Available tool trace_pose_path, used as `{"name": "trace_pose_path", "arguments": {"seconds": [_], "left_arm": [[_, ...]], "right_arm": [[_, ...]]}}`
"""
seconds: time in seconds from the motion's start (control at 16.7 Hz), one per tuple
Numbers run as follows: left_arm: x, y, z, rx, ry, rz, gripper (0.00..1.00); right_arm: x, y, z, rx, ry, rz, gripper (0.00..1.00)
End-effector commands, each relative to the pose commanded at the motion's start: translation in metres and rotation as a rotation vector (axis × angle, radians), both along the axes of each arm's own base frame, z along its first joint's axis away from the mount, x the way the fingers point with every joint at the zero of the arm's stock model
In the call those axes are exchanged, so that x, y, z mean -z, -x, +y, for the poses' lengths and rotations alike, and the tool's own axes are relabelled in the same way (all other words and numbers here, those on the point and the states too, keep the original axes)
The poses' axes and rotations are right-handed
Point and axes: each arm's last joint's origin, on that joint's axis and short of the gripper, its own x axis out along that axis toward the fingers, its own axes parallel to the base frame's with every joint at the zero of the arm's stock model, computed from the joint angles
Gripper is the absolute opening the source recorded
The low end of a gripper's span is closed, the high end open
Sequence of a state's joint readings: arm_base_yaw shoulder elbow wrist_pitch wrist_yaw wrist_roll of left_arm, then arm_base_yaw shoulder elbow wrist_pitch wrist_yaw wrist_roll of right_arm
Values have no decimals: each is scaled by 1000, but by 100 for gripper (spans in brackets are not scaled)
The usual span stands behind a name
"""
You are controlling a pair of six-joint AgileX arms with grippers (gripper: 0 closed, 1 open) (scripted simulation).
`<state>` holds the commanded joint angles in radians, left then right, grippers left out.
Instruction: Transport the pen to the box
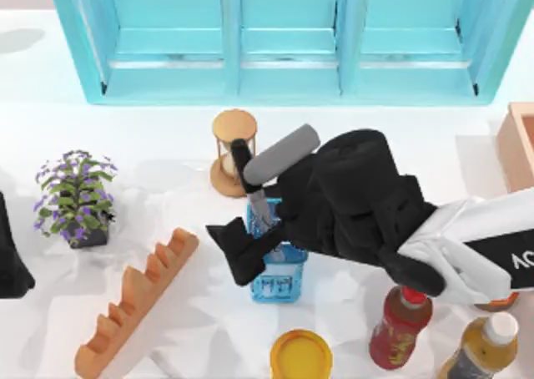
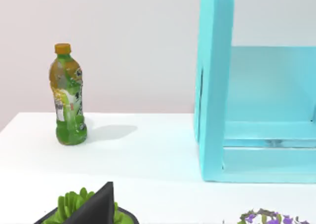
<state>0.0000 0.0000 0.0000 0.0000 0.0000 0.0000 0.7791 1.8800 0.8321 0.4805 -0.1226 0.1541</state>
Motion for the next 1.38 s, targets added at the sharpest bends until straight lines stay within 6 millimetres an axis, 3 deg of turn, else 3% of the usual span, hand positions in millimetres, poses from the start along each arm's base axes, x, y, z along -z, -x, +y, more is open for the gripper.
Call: {"name": "trace_pose_path", "arguments": {"seconds": [0.3,0.48,0.72,1.08,1.2,1.38], "left_arm": [[0,0,0,0,0,0,100],[0,0,0,0,0,0,100],[0,0,0,0,0,0,100],[0,0,0,0,0,0,100],[0,0,0,0,0,0,100],[0,0,0,0,0,0,100]], "right_arm": [[-3,-1,1,-3,-9,-3,0],[-21,-9,-11,-26,-19,-18,0],[-64,-21,-47,-34,-17,-17,0],[-136,-8,-123,7,-3,8,0],[-148,-2,-142,5,-8,2,0],[-152,1,-149,-1,-9,-2,0]]}}
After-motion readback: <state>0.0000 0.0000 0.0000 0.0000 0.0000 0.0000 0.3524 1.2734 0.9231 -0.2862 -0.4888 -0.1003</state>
